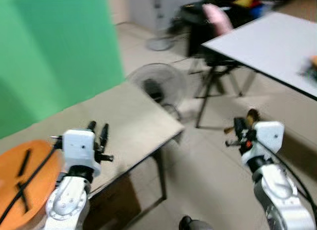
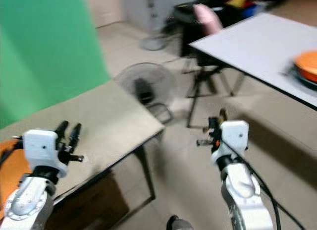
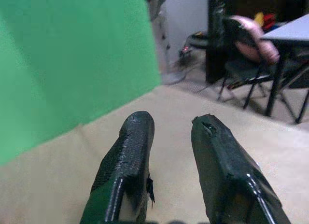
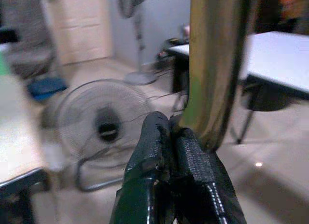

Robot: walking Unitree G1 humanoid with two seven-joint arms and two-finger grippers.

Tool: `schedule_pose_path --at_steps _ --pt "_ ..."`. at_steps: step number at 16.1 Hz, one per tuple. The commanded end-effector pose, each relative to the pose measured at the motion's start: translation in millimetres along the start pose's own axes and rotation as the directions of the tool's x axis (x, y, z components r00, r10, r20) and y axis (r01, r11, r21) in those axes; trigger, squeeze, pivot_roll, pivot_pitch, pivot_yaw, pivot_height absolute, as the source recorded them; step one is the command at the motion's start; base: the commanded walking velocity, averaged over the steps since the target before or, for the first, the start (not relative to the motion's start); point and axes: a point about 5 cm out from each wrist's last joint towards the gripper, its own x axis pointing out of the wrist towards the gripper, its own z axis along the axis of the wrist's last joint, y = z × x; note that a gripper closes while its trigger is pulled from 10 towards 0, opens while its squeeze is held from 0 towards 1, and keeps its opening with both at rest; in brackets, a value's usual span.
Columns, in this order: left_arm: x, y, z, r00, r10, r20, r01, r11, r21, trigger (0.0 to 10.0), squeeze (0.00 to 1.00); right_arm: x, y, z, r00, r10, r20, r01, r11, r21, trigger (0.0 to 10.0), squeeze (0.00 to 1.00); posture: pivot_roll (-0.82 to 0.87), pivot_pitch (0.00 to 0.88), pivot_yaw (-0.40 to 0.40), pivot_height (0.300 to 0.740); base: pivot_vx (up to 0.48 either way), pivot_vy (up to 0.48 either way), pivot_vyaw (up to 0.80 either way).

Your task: Setting the table

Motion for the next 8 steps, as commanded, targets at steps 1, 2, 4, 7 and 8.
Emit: schedule_pose_path --at_steps 1,2,4,7,8 --pt "-0.6 -0.9 0.5 1.000 -0.011 -0.012 0.010 1.000 -0.027 10.0 0.00 1.1 -3.0 6.9 0.999 -0.017 0.030 0.017 1.000 -0.013 10.0 0.00 -0.10 0.000 0.078 0.740 0.000 0.000 -0.80" --pt "-0.2 -1.1 -0.3 1.000 0.006 -0.008 -0.006 1.000 -0.015 10.0 0.00 2.6 -2.5 5.8 1.000 -0.001 0.018 0.001 1.000 -0.011 10.0 0.00 -0.10 0.000 0.076 0.740 0.000 0.000 -0.80" --pt "0.2 -5.4 -1.3 1.000 0.004 -0.002 -0.004 1.000 0.002 10.0 0.00 2.9 -3.6 2.4 1.000 0.008 -0.007 -0.008 1.000 -0.026 10.0 0.00 -0.11 0.000 0.071 0.740 0.000 0.000 -0.80" --pt "-0.2 -10.0 -1.9 1.000 -0.012 -0.006 0.012 1.000 -0.001 10.0 0.00 -1.6 -6.6 -2.3 0.998 0.002 -0.057 -0.003 1.000 -0.014 10.0 0.00 -0.12 0.000 0.069 0.740 0.000 0.000 -0.80" --pt "0.5 -9.7 -2.3 1.000 -0.011 -0.008 0.011 1.000 0.013 10.0 0.00 -2.5 -7.2 -3.3 0.998 0.000 -0.067 -0.001 1.000 -0.013 10.0 0.00 -0.12 0.000 0.069 0.740 0.000 0.000 -0.80"
